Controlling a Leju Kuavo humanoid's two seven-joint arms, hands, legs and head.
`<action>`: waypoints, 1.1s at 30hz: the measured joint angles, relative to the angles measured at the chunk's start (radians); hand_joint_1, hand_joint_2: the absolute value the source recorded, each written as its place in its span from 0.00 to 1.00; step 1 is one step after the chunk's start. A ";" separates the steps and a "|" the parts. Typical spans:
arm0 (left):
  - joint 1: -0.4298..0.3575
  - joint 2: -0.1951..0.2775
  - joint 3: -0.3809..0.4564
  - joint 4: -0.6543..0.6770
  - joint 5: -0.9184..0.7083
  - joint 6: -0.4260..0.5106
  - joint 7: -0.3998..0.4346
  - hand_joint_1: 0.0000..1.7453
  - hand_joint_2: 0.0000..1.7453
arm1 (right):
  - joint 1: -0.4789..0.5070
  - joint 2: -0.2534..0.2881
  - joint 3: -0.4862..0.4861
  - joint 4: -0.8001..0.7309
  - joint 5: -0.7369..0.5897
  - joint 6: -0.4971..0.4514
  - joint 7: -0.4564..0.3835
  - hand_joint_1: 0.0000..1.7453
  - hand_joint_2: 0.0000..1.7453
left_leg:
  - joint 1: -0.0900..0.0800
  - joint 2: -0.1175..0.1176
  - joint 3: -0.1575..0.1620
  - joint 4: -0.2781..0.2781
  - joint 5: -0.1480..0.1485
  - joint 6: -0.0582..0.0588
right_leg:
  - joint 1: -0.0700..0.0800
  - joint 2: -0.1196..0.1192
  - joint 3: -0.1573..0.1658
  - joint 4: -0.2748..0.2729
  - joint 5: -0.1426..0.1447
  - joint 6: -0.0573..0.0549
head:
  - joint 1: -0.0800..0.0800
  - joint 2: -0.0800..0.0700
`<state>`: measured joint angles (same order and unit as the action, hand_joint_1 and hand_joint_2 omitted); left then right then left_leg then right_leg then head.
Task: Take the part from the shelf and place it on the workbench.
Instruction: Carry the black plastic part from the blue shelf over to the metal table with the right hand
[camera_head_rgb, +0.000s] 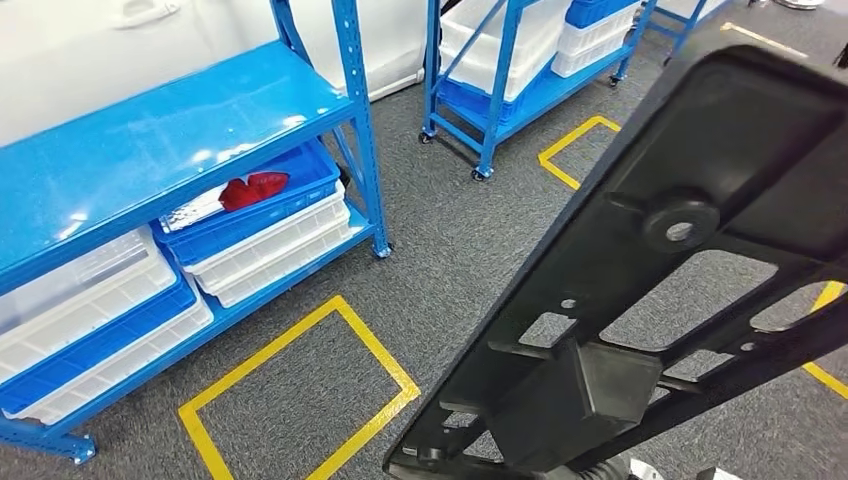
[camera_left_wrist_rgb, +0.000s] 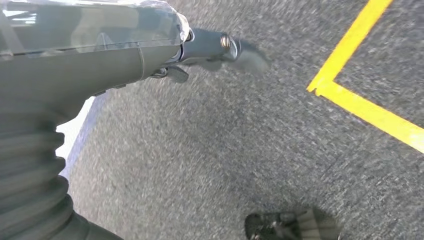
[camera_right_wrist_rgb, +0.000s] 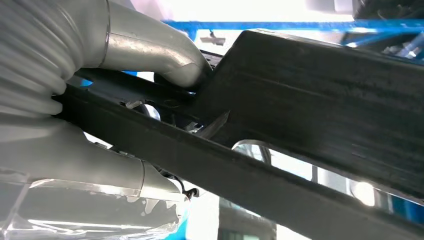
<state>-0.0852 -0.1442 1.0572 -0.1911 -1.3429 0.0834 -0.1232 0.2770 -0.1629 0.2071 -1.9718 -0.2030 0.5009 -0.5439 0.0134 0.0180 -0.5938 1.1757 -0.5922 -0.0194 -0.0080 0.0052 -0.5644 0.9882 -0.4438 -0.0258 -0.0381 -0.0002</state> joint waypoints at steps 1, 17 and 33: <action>0.002 0.003 0.000 0.000 0.003 0.001 -0.007 0.00 1.00 | -0.003 0.003 -0.001 0.006 0.000 0.004 -0.001 0.86 1.00 | 0.000 -0.007 -0.031 0.064 -0.024 -0.002 | 0.001 0.010 0.000 0.001 0.000 -0.001 | 0.000 0.000; -0.016 0.011 0.002 0.000 0.029 0.018 -0.079 0.00 1.00 | -0.079 0.031 -0.003 0.070 -0.005 0.049 0.025 0.86 1.00 | 0.002 0.003 0.050 -0.171 0.120 0.044 | -0.005 0.004 -0.155 0.297 -0.127 0.060 | 0.000 0.000; -0.002 0.001 0.003 0.000 0.036 0.018 -0.050 0.00 1.00 | -0.082 0.037 -0.011 0.056 0.021 0.036 0.049 0.86 1.00 | -0.003 -0.010 -0.064 0.116 -0.030 -0.002 | 0.005 0.028 -0.014 0.012 0.000 -0.003 | 0.000 0.000</action>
<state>-0.0875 -0.1436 1.0602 -0.1913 -1.3072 0.1009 -0.1736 0.1950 -0.1259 0.1965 -1.9154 -0.1817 0.5369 -0.4946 0.0108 0.0078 -0.6579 1.2921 -0.6223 -0.0209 -0.0027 0.0329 -0.5785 1.0004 -0.4440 -0.0289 -0.0381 -0.0001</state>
